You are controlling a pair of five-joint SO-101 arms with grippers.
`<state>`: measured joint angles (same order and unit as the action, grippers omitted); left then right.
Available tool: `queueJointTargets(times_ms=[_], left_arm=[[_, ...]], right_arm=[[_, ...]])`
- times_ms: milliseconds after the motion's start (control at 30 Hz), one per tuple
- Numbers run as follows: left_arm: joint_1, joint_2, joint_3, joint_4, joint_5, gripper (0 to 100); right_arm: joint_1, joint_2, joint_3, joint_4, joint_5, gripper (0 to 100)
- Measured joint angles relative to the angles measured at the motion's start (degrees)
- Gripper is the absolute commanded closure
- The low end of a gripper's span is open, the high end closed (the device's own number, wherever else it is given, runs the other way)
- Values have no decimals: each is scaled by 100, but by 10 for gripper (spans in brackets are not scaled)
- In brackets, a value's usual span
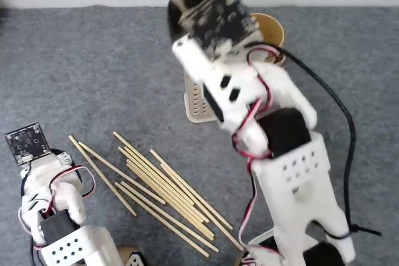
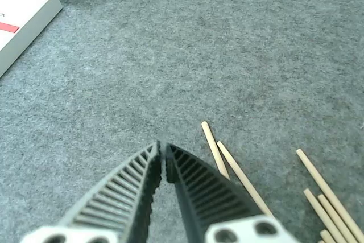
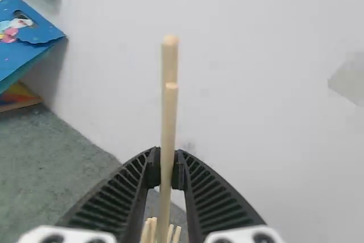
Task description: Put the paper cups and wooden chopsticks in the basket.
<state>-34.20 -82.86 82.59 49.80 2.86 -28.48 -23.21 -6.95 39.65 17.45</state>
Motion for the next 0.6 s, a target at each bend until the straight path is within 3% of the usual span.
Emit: queueJointTargets(times_ms=[267,467,600], left_arm=[[0,0,0,0,0,987],[0,0,0,0,0,987],[0,0,0,0,0,987]], right_arm=[[387,923,0,-220,-211,983],[510,1152,0,79,-580,829],[510,1134,0,519,-756,809]])
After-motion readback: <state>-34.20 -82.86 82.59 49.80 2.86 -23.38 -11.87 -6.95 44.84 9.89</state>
